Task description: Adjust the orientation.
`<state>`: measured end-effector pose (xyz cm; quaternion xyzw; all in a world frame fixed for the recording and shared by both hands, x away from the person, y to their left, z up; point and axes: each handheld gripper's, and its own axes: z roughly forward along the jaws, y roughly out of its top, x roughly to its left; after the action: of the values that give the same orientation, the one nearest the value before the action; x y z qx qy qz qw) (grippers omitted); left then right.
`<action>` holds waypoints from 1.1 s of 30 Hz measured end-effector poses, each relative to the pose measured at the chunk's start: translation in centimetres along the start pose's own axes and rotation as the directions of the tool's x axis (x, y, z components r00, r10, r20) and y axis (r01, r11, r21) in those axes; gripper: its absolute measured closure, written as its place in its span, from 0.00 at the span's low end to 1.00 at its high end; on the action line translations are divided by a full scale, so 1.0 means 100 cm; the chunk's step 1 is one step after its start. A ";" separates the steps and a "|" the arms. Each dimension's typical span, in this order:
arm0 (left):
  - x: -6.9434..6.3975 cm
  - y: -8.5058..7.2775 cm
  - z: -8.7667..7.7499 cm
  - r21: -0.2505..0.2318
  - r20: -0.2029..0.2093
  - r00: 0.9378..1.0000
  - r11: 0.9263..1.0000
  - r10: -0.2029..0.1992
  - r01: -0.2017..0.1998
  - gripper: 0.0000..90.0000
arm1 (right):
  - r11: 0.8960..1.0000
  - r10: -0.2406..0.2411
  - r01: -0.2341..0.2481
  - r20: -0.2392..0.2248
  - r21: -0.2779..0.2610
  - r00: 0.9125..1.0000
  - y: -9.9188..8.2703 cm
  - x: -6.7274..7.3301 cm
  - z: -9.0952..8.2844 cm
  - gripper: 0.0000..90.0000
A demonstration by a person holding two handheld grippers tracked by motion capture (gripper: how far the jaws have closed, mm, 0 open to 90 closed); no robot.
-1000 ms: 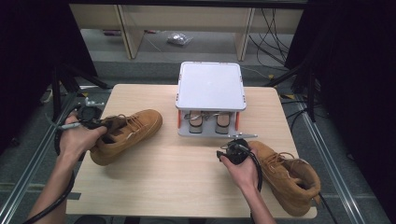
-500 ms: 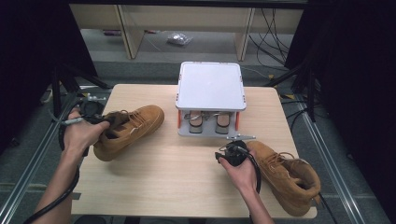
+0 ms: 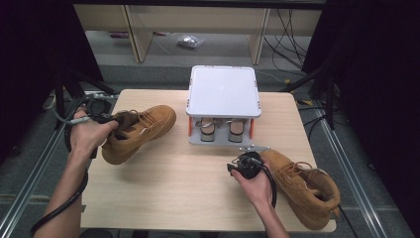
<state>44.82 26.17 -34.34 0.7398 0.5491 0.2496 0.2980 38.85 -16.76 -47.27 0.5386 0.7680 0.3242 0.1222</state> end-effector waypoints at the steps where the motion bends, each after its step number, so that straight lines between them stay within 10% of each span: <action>1: 0.000 0.002 0.000 -0.003 0.000 1.000 1.000 0.002 -0.002 0.89 | 1.000 -0.010 0.009 -0.002 -0.003 1.000 0.000 -0.001 0.000 0.62; 33: -0.007 0.040 -0.002 -0.065 -0.039 0.999 0.997 -0.032 0.029 0.89 | 1.000 0.005 -0.006 -0.054 -0.022 0.999 -0.011 0.005 -0.005 0.62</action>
<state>47.14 24.64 -31.41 0.7162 0.5579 0.2775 0.3143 37.53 -16.74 -47.52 0.5305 0.7658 0.3474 0.1066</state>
